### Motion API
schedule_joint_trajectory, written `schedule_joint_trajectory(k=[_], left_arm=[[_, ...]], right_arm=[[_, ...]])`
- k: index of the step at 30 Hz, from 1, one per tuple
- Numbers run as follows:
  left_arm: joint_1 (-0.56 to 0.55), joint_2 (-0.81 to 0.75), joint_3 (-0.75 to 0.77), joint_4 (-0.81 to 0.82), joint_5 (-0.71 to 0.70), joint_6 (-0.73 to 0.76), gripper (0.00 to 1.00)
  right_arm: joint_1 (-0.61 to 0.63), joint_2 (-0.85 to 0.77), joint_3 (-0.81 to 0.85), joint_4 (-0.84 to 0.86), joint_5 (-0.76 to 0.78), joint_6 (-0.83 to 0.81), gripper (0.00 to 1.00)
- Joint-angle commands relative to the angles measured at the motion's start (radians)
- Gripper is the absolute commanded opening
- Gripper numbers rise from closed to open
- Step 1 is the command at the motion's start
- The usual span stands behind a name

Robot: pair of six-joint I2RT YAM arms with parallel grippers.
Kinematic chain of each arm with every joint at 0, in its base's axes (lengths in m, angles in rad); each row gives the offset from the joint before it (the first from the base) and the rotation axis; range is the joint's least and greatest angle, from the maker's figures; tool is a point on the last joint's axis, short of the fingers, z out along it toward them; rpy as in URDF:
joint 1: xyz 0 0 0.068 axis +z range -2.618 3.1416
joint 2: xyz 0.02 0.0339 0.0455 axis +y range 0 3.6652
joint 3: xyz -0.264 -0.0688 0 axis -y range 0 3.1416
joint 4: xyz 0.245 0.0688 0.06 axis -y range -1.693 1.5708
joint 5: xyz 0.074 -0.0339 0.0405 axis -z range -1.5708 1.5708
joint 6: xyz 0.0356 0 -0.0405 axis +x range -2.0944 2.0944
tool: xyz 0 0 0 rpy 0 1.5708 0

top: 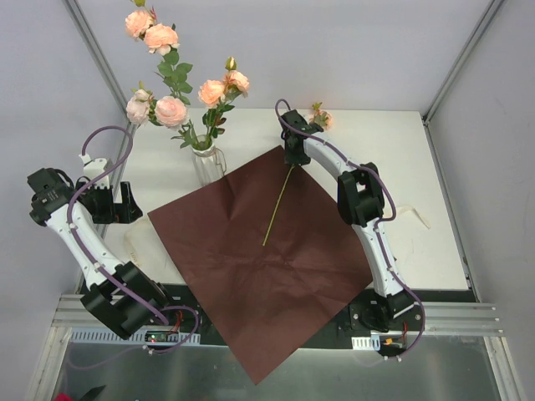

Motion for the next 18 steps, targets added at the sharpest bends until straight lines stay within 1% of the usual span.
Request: schedule_joint_trajectory(k=[1,4,6,7,11,13,14,15,16,18], left_arm=[[0.008,-0.035,0.022,-0.025,0.058,0.040,0.99],[0.006,-0.041,0.022,-0.025,0.061,0.043,0.99],[0.008,-0.043,0.023,-0.027,0.058,0.046,0.99],[0.008,-0.041,0.025,-0.028,0.056,0.046,0.99],[0.006,-0.047,0.026,-0.027,0.053,0.049,0.99],[0.008,-0.056,0.023,-0.027,0.053,0.052,0.99],[0.006,-0.058,0.022,-0.027,0.053,0.057,0.99],[0.008,-0.060,0.019,-0.028,0.053,0.059,0.99],[0.008,-0.063,0.017,-0.028,0.053,0.062,0.99],[0.008,-0.061,0.017,-0.027,0.052,0.062,0.99]], right_arm=[[-0.004,-0.025,0.006,-0.017,0.017,-0.022,0.36],[-0.015,-0.059,-0.046,0.000,0.016,-0.021,0.26],[-0.026,-0.085,-0.081,0.006,0.014,-0.019,0.21],[-0.027,-0.091,-0.092,0.010,0.011,-0.021,0.16],[-0.049,-0.129,-0.138,0.007,-0.001,-0.026,0.11],[-0.053,-0.149,-0.176,0.007,0.002,-0.024,0.11],[-0.055,-0.169,-0.193,0.012,0.002,-0.026,0.11],[-0.055,-0.177,-0.207,0.022,-0.001,-0.030,0.15],[-0.057,-0.180,-0.219,0.024,-0.003,-0.033,0.31],[-0.060,-0.175,-0.215,0.027,-0.004,-0.032,0.38]])
